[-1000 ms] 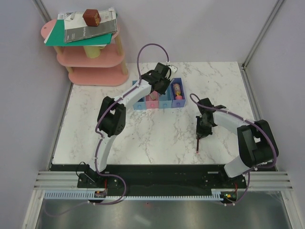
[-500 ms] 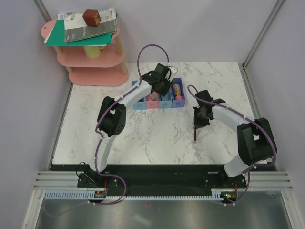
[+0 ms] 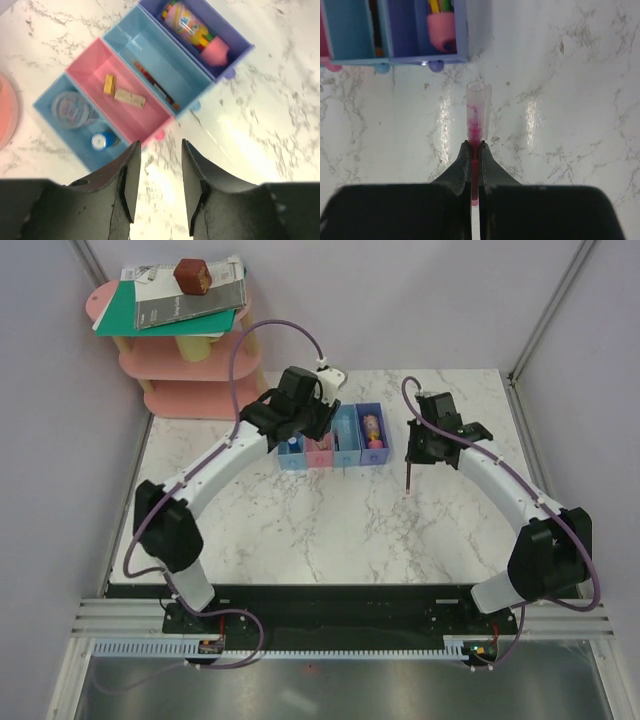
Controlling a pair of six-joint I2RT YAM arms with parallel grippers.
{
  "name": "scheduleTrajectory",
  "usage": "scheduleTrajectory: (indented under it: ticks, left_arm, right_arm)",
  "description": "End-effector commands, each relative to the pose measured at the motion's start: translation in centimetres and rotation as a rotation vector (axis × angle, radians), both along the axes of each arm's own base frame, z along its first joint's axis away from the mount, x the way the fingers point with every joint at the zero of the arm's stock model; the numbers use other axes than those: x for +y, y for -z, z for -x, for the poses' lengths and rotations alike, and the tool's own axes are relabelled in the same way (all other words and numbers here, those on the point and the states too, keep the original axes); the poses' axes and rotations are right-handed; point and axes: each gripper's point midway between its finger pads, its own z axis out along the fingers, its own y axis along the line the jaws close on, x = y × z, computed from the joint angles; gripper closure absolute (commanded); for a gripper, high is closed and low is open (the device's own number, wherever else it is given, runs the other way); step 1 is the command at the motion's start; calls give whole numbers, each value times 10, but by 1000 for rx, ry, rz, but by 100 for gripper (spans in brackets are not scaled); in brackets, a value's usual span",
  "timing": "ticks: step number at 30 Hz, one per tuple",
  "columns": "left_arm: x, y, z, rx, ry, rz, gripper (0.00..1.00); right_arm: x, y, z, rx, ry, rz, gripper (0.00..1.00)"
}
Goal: Sort the stationery into containers
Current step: Place the pen in the storage box.
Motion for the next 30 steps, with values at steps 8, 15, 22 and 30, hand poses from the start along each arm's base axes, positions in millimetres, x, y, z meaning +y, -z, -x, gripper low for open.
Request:
scheduleTrajectory:
  ticks: [8, 15, 22, 30]
  left_arm:
    - [85, 27, 113, -2, 78, -111, 55]
    - [106, 38, 141, 12, 44, -84, 55]
    - [125, 35, 136, -31, 15, -133, 55]
    - [121, 17, 129, -65, 9, -109, 55]
  right_arm:
    - [63, -87, -120, -244, -184, -71, 100]
    - [117, -65, -186, -272, -280, -69, 100]
    - [170, -27, -199, -264, -387, -65, 100]
    - [172, 30, -188, -167, -391, -24, 100]
